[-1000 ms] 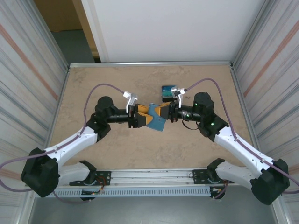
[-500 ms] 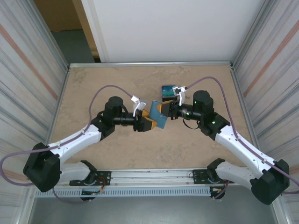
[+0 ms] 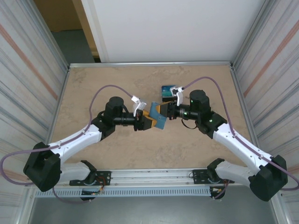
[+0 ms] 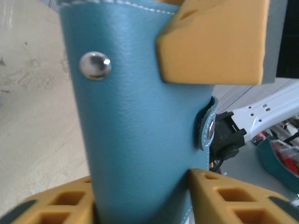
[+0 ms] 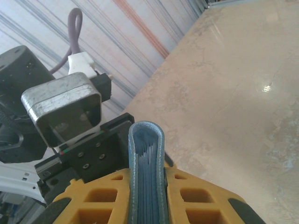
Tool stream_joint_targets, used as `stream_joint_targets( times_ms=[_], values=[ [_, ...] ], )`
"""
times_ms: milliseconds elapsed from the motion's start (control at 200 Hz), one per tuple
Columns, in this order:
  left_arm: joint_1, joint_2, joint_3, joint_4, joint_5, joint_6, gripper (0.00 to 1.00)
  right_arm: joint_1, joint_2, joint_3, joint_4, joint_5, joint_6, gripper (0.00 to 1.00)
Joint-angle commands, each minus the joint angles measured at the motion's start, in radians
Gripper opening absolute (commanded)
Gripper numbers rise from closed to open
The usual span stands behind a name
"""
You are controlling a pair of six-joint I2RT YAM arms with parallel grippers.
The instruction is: Take the credit cards out of the card holder
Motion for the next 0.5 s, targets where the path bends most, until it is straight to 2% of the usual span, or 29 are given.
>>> stream_joint_targets(
  times_ms=[0,95,175,276,356,441,496],
  values=[
    [-0.005,-0.008,0.025,0.024,0.004,0.013,0.34,0.010,0.004,0.051,0.017,-0.009,-0.015,0.04],
    [-0.005,-0.008,0.022,0.025,0.005,0.009,0.22,0.012,0.009,0.053,0.012,-0.001,-0.016,0.08],
    [-0.006,-0.012,0.019,0.020,0.001,0.013,0.16,0.012,0.009,0.055,0.005,0.010,-0.019,0.13],
    [-0.005,-0.020,0.020,-0.002,-0.022,0.026,0.10,0.013,0.007,0.062,-0.015,0.036,-0.022,0.33],
    [-0.005,-0.030,0.016,-0.023,-0.063,0.037,0.07,0.013,0.004,0.069,-0.046,0.074,-0.026,0.54],
    [-0.006,-0.043,0.011,-0.047,-0.141,0.040,0.04,0.017,0.003,0.077,-0.082,0.135,-0.032,0.65],
    [-0.004,-0.055,0.009,-0.070,-0.216,0.036,0.01,0.023,0.004,0.084,-0.117,0.196,-0.031,0.67]
  ],
)
